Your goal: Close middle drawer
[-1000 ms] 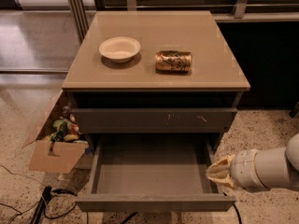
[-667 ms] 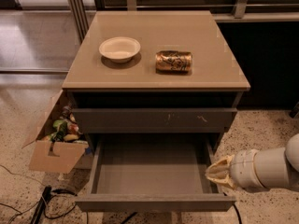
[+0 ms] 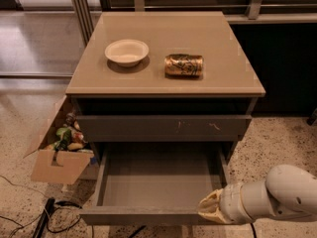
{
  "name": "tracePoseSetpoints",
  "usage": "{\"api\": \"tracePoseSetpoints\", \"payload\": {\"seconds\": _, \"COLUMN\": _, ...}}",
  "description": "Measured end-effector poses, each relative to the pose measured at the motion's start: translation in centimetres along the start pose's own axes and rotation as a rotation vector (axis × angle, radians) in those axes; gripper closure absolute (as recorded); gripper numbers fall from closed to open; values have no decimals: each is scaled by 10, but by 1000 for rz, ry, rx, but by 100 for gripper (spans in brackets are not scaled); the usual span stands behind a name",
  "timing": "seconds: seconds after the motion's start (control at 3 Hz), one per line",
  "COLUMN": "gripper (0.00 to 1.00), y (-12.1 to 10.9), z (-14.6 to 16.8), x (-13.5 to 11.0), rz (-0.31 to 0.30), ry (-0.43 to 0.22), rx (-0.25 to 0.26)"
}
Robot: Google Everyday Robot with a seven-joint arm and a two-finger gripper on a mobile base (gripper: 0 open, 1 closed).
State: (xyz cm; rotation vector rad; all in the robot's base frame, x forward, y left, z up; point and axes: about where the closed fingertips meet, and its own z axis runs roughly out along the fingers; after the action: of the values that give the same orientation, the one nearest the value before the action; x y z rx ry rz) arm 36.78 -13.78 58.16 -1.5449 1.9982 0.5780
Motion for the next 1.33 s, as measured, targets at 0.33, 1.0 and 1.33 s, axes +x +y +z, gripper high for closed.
{"api": "tracePoseSetpoints", "payload": {"seconds": 0.33, "gripper": 100, "y": 6, "z": 37, "x": 23, "rz": 29, "ry": -27, "rx": -25}}
{"api": "tracePoseSetpoints", "payload": {"seconds": 1.0, "gripper": 100, "y": 12, "z": 81, "x": 61, "rz": 66, "ry": -50, "rx": -43}}
{"api": "tracePoseSetpoints", "payload": {"seconds": 1.33, "gripper": 100, "y": 12, "z": 99, "x": 76, "rz": 78, "ry": -37, "rx": -53}}
